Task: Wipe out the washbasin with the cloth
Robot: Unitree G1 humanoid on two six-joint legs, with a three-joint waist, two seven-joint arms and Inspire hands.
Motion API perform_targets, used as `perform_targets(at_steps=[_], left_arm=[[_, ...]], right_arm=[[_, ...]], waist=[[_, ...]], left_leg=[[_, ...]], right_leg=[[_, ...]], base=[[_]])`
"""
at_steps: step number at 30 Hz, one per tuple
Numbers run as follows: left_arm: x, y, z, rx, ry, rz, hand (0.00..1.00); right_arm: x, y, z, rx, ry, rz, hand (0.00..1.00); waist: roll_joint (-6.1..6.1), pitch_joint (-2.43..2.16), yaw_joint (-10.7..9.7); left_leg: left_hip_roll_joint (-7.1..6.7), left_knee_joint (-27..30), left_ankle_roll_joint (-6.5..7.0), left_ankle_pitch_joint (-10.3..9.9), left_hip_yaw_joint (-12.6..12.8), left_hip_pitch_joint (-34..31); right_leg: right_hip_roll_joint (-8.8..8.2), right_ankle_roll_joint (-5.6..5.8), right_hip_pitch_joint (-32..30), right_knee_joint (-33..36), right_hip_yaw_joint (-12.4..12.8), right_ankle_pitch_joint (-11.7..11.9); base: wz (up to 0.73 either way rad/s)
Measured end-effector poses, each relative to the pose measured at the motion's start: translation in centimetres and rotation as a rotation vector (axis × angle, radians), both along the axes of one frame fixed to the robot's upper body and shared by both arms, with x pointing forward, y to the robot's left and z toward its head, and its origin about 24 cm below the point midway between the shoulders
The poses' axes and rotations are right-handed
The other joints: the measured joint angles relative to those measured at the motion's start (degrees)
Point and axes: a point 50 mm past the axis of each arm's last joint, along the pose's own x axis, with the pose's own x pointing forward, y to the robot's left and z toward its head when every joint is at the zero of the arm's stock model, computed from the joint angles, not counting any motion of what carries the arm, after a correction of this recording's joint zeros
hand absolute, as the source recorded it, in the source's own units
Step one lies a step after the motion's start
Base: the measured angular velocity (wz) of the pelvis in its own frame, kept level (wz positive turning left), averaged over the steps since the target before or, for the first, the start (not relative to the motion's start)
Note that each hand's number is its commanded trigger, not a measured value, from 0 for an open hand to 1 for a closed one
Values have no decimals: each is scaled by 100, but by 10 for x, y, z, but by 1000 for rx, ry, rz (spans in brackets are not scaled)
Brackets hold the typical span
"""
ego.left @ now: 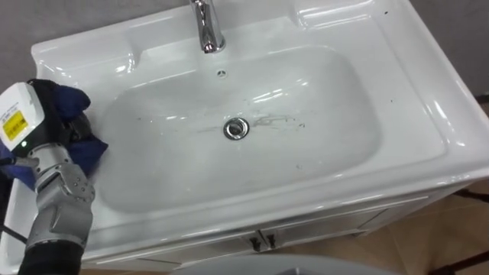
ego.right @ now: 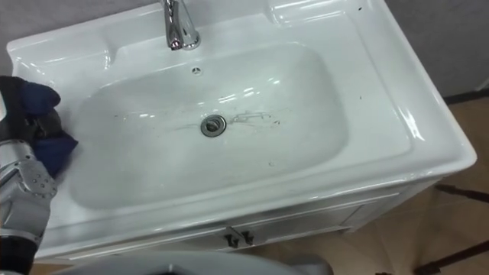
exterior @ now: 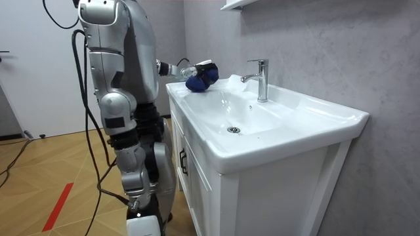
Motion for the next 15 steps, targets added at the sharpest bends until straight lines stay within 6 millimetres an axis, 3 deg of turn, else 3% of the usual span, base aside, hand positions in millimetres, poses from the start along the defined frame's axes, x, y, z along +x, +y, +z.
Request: perform_targets(at_steps=[9, 15], left_arm=[[0, 1, 2, 86, 34, -14, 0], [6, 11, 16, 220, 41, -35, 0]], right_arm=[[0, 0, 0, -1, 8, 2, 0], [-1, 0, 0, 3, 10, 4, 0]], waist=[[46, -11, 28], [91, -32, 26]], left_leg=[[-2, 6, 0, 0, 2, -9], [-2, 6, 0, 0, 27, -14]], right_leg=[[4, 0, -86, 39, 71, 0], [-1, -1, -75, 72, 63, 0]], base=[[-2], [0]])
